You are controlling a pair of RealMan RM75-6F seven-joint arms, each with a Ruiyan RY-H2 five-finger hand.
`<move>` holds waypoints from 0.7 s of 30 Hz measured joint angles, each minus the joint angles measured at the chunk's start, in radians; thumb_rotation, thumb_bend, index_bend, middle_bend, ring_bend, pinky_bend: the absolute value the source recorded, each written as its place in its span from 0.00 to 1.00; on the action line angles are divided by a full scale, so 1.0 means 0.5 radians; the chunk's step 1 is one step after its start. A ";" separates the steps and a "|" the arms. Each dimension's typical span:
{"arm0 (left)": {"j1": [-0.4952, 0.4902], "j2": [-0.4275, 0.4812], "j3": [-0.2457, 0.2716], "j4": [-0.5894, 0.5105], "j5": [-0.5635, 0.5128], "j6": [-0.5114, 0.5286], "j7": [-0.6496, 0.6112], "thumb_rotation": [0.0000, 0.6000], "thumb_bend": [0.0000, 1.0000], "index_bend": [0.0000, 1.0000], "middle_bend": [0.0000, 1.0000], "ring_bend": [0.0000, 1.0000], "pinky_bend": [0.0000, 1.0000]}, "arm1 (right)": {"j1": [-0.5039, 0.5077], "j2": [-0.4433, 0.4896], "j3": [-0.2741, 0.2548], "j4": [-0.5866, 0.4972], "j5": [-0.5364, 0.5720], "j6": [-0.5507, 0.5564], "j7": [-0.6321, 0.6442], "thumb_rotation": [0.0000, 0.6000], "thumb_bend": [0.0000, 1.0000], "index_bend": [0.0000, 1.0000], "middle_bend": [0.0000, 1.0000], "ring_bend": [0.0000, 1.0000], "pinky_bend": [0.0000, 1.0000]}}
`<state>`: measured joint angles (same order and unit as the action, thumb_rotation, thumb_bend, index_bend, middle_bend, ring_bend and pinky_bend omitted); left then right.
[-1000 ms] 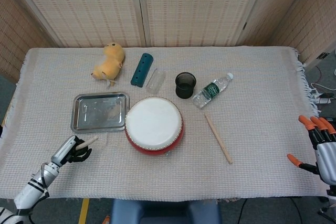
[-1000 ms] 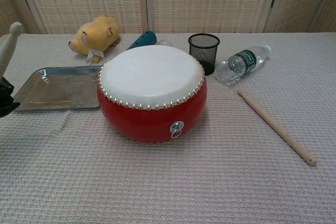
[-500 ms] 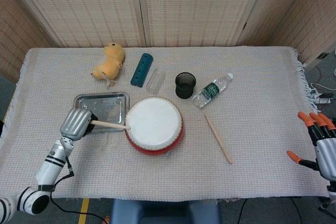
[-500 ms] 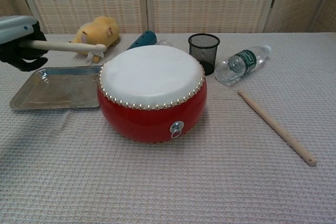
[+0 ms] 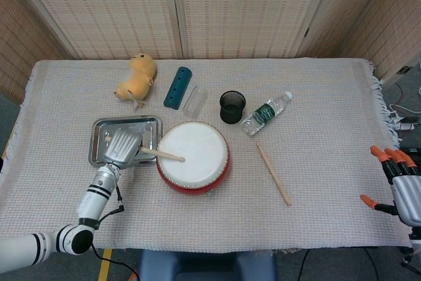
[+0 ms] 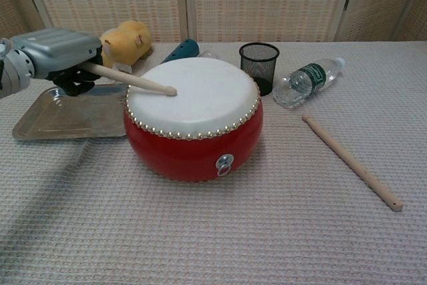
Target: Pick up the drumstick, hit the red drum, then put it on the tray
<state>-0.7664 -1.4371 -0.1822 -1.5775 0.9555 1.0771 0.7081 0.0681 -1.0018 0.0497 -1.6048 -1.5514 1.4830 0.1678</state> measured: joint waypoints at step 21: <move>-0.045 0.023 0.003 0.010 -0.088 -0.042 -0.015 1.00 0.83 1.00 1.00 1.00 1.00 | 0.022 0.012 -0.024 -0.011 0.011 -0.063 -0.007 1.00 0.10 0.09 0.16 0.00 0.06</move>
<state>-0.7888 -1.4256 -0.1808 -1.5725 0.9116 1.0559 0.7004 0.0790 -0.9960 0.0375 -1.6105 -1.5461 1.4514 0.1645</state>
